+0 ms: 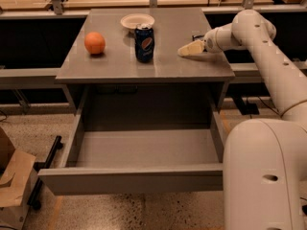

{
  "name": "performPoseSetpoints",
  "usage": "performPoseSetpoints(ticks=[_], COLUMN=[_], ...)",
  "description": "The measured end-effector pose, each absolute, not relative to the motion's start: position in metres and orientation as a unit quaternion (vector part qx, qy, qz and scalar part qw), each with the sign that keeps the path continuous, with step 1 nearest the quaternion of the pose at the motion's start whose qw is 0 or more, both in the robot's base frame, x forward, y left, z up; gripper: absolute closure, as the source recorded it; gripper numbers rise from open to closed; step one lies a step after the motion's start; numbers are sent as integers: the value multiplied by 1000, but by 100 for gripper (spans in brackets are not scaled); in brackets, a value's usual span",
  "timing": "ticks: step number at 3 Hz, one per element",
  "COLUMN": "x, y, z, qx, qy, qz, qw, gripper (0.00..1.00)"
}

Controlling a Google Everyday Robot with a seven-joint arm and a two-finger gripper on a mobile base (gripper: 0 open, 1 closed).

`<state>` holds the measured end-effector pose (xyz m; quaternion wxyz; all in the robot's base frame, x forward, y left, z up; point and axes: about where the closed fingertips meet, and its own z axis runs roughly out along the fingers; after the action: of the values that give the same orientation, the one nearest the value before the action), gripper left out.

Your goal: Place rxbar blueberry into top drawer

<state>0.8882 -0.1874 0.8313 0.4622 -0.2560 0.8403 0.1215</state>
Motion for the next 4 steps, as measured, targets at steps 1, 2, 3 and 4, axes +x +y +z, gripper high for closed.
performPoseSetpoints(ticks=[1,2,3,4], x=[894,895,895,894], y=[-179,-178,-178,-178], z=[831,831,834,837], qx=[-266,-270,-270,-270], qy=[839,838,838,838], qz=[119,117,117,117], qw=[460,459,459,459], gripper=[41,65,87,100])
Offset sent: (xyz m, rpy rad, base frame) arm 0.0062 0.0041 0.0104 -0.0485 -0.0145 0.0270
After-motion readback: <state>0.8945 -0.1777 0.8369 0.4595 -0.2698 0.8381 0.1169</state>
